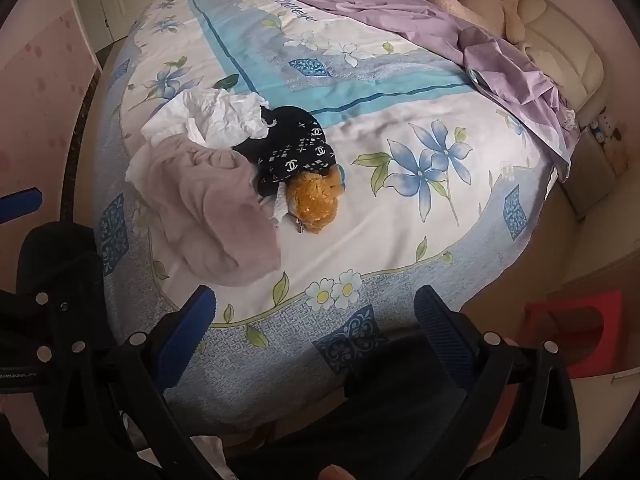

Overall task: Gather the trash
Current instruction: 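Reach both tools toward the pile of cloth and tissue on the duvet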

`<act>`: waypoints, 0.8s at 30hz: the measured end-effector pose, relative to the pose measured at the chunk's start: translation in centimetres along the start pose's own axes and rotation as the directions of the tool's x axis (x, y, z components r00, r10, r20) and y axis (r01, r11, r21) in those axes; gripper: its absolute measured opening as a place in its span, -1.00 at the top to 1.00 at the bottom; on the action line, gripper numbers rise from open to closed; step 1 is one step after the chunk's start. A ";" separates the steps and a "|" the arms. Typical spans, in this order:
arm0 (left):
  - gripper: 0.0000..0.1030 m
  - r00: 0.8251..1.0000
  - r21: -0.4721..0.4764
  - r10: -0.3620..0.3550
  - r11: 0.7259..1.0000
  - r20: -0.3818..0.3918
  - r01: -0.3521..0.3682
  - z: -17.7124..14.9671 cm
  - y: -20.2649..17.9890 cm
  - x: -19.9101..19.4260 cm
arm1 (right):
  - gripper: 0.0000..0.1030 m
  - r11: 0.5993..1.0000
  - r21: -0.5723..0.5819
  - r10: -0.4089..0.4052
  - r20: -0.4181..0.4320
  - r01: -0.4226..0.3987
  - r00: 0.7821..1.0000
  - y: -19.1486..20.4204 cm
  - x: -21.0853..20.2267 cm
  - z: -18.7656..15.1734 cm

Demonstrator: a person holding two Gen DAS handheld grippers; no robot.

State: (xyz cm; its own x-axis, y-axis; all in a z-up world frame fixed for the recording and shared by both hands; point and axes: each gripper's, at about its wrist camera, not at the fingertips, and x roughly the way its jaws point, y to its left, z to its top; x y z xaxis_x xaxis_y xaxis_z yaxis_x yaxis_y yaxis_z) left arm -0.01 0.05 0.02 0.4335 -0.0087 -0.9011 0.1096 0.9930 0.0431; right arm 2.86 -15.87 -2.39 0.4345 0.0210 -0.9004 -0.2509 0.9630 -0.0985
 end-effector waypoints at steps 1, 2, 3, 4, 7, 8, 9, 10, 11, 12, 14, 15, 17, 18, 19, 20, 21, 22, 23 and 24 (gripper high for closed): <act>-0.91 1.000 0.001 -0.003 1.000 -0.002 0.003 0.0 0.0 0.0 | -0.87 1.000 0.001 0.001 0.002 -0.001 1.000 0.0 -0.1 0.1; -0.91 1.000 0.004 -0.002 1.000 0.000 0.002 -0.1 0.1 0.0 | -0.87 1.000 0.001 0.003 0.004 -0.003 1.000 -0.1 -0.1 0.2; -0.91 1.000 0.007 0.013 1.000 -0.014 -0.013 0.0 -0.1 0.2 | -0.87 1.000 0.008 0.020 -0.004 -0.020 1.000 -0.3 -0.1 0.2; -0.91 1.000 0.003 0.007 1.000 -0.014 -0.007 0.0 0.0 0.1 | -0.87 1.000 0.004 0.024 -0.006 -0.024 1.000 0.2 0.1 0.2; -0.91 1.000 -0.012 -0.003 1.000 -0.007 0.003 -0.4 0.8 0.0 | -0.87 0.999 -0.010 0.037 -0.010 -0.037 0.999 0.3 0.2 0.0; -0.91 1.000 -0.017 -0.002 1.000 -0.010 0.001 -0.4 1.1 0.1 | -0.87 0.999 -0.017 0.048 -0.017 -0.048 0.999 0.4 0.3 0.0; -0.91 1.000 -0.020 0.011 1.000 -0.013 -0.012 -0.3 1.2 0.3 | -0.87 0.998 -0.019 0.056 -0.035 -0.056 0.998 0.5 0.5 0.3; -0.91 1.000 -0.030 0.018 0.999 -0.012 -0.018 -0.3 1.6 0.4 | -0.87 0.999 -0.013 0.052 -0.050 -0.052 0.997 0.5 0.7 0.1; -0.91 1.000 -0.039 0.024 0.999 -0.011 -0.025 -0.3 1.9 0.3 | -0.87 0.998 -0.003 0.060 -0.066 -0.060 0.996 0.4 1.0 0.1; -0.91 0.999 -0.051 0.032 0.998 -0.013 -0.033 -0.4 2.3 0.4 | -0.87 0.996 0.005 0.085 -0.081 -0.084 0.993 0.1 1.2 0.2; -0.91 0.999 -0.075 0.040 0.996 -0.022 -0.041 -0.4 3.3 0.5 | -0.87 0.990 0.037 0.140 -0.100 -0.137 0.985 -0.4 1.6 0.0; -0.91 0.999 -0.088 0.042 0.995 -0.026 -0.044 -0.5 3.7 0.6 | -0.87 0.986 0.053 0.162 -0.102 -0.157 0.981 -0.7 1.7 -0.1; -0.91 0.999 -0.115 0.041 0.992 -0.034 -0.045 -0.6 4.7 0.8 | -0.87 0.980 0.081 0.192 -0.101 -0.184 0.976 -1.1 1.9 -0.4; -0.91 0.998 -0.128 0.041 0.991 -0.037 -0.046 -0.6 5.2 0.8 | -0.87 0.976 0.091 0.206 -0.100 -0.198 0.973 -1.1 2.1 -0.6; -0.91 0.998 -0.141 0.046 0.989 -0.039 -0.051 -0.8 5.6 0.9 | -0.87 0.972 0.105 0.219 -0.103 -0.208 0.970 -1.1 2.5 -0.9; -0.91 0.998 -0.152 0.049 0.987 -0.041 -0.055 -0.9 5.9 1.0 | -0.87 0.970 0.118 0.227 -0.111 -0.214 0.967 -1.1 2.8 -1.1; -0.91 0.998 -0.156 0.052 0.986 -0.040 -0.057 -1.0 6.0 1.2 | -0.87 0.967 0.127 0.237 -0.119 -0.222 0.964 -1.2 3.1 -1.4; -0.91 0.998 -0.159 0.050 0.986 -0.040 -0.056 -1.2 6.3 1.2 | -0.87 0.963 0.130 0.252 -0.120 -0.237 0.960 -1.3 3.4 -1.7; -0.91 0.998 -0.160 0.045 0.986 -0.046 -0.052 -1.3 6.3 1.4 | -0.87 0.957 0.125 0.275 -0.118 -0.261 0.954 -1.2 3.6 -2.1; -0.91 0.998 -0.159 0.037 0.986 -0.050 -0.044 -1.4 6.4 1.6 | -0.87 0.952 0.119 0.295 -0.124 -0.281 0.947 -1.1 3.8 -2.5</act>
State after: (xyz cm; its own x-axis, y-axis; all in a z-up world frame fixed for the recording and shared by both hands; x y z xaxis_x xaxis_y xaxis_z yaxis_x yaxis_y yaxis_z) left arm 0.10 6.55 -1.73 0.3916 0.0336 -0.9195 -0.0536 0.9985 0.0137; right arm 2.65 -17.56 -6.78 0.2300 0.2706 -0.9348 -0.2584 0.9431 0.2094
